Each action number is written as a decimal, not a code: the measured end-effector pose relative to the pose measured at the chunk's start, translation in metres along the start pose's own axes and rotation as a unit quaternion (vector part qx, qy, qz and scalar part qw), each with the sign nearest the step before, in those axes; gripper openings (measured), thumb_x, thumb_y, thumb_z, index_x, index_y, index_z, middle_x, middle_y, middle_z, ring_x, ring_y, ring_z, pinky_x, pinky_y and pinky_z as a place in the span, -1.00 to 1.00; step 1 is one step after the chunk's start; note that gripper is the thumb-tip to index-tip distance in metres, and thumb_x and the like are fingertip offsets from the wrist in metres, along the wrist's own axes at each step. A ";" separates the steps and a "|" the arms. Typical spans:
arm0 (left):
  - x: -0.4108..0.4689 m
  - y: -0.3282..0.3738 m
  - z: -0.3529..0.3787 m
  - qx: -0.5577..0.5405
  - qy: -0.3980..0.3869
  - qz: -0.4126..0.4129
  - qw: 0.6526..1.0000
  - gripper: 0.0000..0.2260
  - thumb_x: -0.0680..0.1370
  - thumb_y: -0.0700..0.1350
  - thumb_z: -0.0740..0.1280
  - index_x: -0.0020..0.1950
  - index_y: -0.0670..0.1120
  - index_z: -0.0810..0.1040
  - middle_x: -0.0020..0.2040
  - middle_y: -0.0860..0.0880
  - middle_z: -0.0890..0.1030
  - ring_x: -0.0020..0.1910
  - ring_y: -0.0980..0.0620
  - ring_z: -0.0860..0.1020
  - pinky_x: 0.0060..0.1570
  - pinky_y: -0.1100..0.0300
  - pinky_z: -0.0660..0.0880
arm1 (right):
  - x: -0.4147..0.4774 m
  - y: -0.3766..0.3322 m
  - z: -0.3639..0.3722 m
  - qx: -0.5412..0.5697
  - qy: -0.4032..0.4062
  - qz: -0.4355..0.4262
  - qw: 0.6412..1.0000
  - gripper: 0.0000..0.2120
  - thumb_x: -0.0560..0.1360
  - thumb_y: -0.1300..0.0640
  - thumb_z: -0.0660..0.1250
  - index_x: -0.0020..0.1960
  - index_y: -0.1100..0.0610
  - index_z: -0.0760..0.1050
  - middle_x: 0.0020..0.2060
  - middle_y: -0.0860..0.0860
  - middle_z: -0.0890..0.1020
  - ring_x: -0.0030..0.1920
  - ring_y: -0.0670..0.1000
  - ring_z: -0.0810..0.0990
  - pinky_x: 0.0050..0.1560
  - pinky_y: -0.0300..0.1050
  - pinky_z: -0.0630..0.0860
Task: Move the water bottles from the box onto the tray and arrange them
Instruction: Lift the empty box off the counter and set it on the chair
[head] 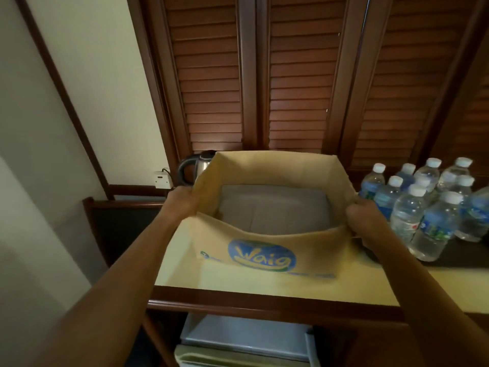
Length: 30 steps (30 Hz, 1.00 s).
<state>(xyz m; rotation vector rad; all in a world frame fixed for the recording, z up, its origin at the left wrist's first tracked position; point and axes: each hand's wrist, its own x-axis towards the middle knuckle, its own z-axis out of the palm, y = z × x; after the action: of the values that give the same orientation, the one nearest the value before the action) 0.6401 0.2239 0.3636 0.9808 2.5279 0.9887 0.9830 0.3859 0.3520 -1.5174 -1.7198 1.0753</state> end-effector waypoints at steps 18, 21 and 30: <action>-0.072 -0.121 -0.219 -0.099 0.348 0.005 0.932 -0.88 0.51 -0.20 0.21 -0.17 -0.15 0.51 -0.34 -0.05 0.50 -0.36 -0.04 0.45 -0.42 0.15 0.30 | -0.074 -0.182 0.135 0.148 -0.132 -0.276 0.941 -0.61 0.47 0.04 0.25 0.06 -0.47 0.55 0.09 -0.25 0.70 0.18 -0.07 0.64 0.32 0.16 0.52; -0.062 -0.173 -0.244 -0.080 0.377 -0.041 0.922 -0.85 0.47 -0.17 0.21 -0.15 -0.18 0.56 -0.28 -0.18 0.57 -0.32 -0.09 0.46 -0.37 0.10 0.35 | -0.073 -0.197 0.201 0.126 -0.178 -0.289 0.932 -0.67 0.46 -0.01 0.28 0.15 -0.31 0.57 0.10 -0.12 0.70 0.15 0.01 0.65 0.28 0.17 0.54; -0.015 -0.309 -0.280 -0.102 0.407 -0.119 0.900 -0.78 0.45 -0.07 0.29 -0.12 0.23 0.68 -0.25 0.08 0.65 -0.27 0.05 0.57 -0.20 0.09 0.49 | -0.073 -0.206 0.392 0.055 -0.302 -0.234 0.922 -0.37 0.62 0.00 0.29 0.63 0.00 0.17 0.56 0.01 0.34 0.53 0.07 0.34 0.49 0.07 0.30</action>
<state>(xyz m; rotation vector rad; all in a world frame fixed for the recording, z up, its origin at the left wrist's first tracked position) 0.3706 -0.0952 0.3609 0.1729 2.9525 1.8178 0.5592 0.2387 0.3431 -0.6594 -2.2262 1.4265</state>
